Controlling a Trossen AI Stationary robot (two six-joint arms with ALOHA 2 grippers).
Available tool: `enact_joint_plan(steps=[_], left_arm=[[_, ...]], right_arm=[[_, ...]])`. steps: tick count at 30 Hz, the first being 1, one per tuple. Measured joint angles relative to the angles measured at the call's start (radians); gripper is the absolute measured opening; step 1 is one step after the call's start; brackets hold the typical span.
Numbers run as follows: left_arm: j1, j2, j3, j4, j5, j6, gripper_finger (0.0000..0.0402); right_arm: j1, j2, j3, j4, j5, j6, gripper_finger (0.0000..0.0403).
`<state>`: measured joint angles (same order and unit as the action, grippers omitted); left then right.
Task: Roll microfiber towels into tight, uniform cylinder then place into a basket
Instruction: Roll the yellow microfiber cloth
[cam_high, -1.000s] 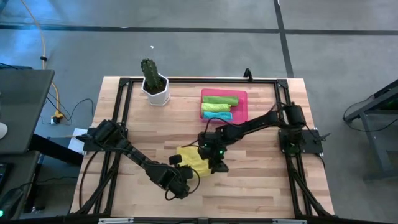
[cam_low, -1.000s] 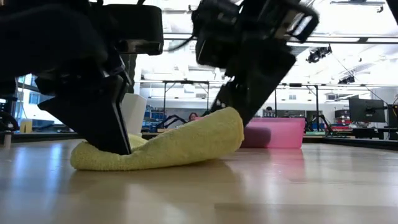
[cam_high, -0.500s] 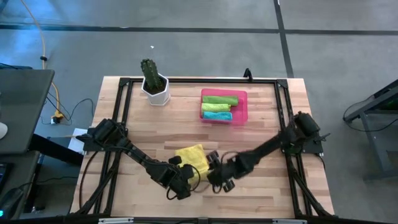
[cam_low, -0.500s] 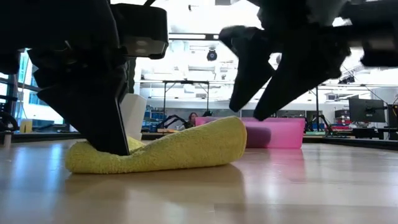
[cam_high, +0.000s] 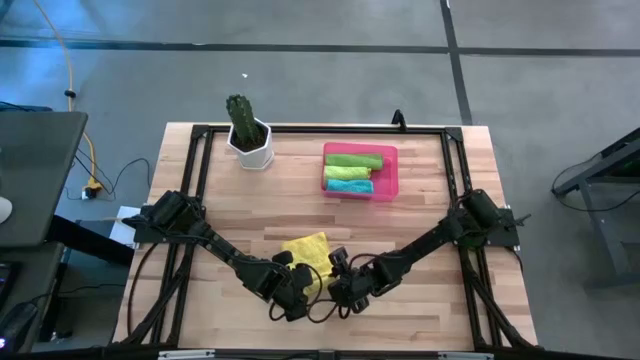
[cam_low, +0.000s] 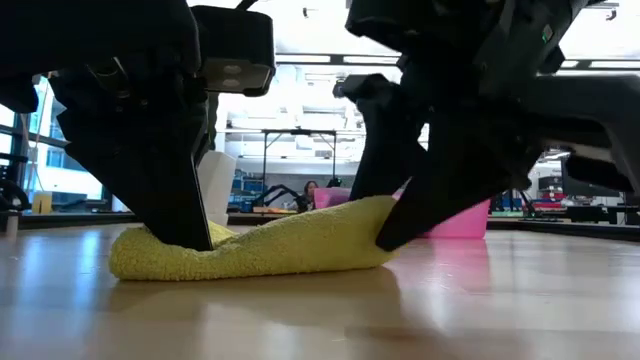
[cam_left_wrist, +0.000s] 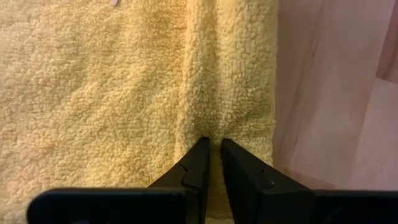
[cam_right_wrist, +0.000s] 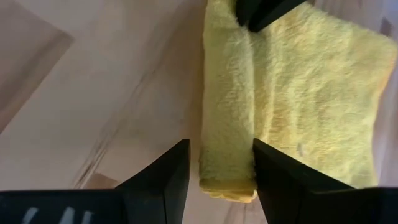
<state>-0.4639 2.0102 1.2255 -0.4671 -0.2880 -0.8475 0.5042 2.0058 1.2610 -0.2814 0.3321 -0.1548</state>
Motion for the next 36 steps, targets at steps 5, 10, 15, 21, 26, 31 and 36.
enact_joint_plan(steps=[5, 10, 15, 21, 26, 31, 36], left_arm=[[0.008, 0.000, 0.000, 0.001, 0.021, -0.013, 0.0039], [0.007, 0.000, 0.000, 0.018, 0.029, -0.014, 0.0039], [0.005, -0.002, 0.000, 0.080, 0.056, -0.014, 0.0039], [-0.021, -0.018, -0.002, 0.080, 0.065, -0.047, 0.0038], [-0.060, -0.040, -0.003, 0.035, 0.019, -0.111, 0.0030], [-0.089, -0.055, -0.004, -0.033, -0.002, -0.166, 0.0026], [-0.105, -0.076, -0.002, -0.039, -0.018, -0.158, 0.0030]], right_arm=[[-0.001, 0.012, 0.000, 0.010, -0.007, 0.000, 0.0142], [-0.008, 0.012, 0.000, 0.005, -0.019, 0.045, 0.0052], [-0.043, 0.012, 0.000, -0.027, -0.107, 0.149, 0.0016], [-0.128, 0.010, 0.002, -0.031, -0.352, 0.220, 0.0005], [-0.191, 0.010, 0.002, -0.024, -0.521, 0.227, 0.0003], [-0.241, 0.010, 0.000, -0.014, -0.690, 0.234, 0.0002], [-0.297, 0.011, 0.000, 0.002, -0.824, 0.300, 0.0001]])
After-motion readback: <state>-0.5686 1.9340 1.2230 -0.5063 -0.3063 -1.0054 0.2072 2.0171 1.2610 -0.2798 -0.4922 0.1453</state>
